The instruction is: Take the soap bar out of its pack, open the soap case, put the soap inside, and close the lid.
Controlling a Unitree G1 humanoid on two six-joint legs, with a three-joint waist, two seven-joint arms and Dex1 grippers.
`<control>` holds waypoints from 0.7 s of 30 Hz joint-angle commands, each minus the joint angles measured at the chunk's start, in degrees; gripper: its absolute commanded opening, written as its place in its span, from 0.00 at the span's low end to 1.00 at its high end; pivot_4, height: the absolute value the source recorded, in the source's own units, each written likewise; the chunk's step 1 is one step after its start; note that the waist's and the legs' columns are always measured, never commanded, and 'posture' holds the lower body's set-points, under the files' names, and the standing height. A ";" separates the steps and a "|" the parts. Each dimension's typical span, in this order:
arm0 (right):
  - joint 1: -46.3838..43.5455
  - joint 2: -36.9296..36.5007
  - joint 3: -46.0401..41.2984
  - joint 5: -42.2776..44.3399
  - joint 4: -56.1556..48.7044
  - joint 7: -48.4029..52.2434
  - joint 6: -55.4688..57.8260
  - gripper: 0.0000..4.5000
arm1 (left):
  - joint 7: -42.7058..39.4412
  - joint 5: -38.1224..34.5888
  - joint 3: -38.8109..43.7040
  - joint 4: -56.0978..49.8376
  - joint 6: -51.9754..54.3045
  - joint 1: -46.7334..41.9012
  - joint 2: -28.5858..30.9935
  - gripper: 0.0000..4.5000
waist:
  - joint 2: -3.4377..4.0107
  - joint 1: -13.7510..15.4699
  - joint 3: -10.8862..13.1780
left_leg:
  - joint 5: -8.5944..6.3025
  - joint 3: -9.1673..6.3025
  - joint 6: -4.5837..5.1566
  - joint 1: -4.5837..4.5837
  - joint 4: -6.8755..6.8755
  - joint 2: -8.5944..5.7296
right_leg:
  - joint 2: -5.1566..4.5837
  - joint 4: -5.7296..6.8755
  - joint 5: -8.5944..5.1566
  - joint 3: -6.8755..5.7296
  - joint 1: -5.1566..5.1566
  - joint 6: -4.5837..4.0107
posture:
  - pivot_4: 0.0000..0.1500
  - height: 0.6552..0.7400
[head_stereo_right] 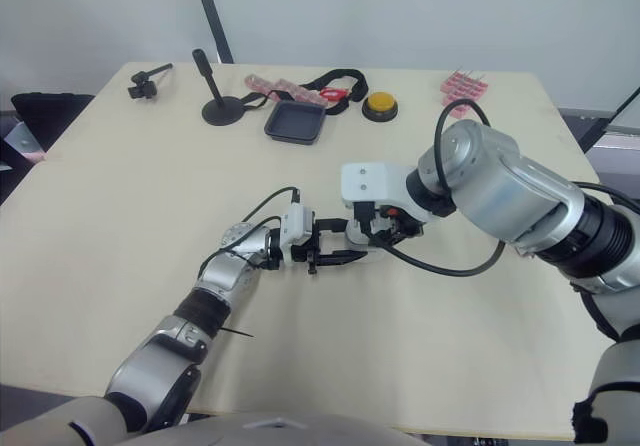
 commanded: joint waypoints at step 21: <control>0.24 1.44 1.68 -3.71 -0.51 0.23 0.29 0.44 | 0.32 0.64 0.00 0.99 -0.20 -0.91 -0.19 0.41 | -0.04 -0.17 -0.03 | 0.01 0.00 -0.02 0.12 0.00 0.01 | 0.00 0.08 0.00 0.02 0.05 0.00 | 1.00 1.00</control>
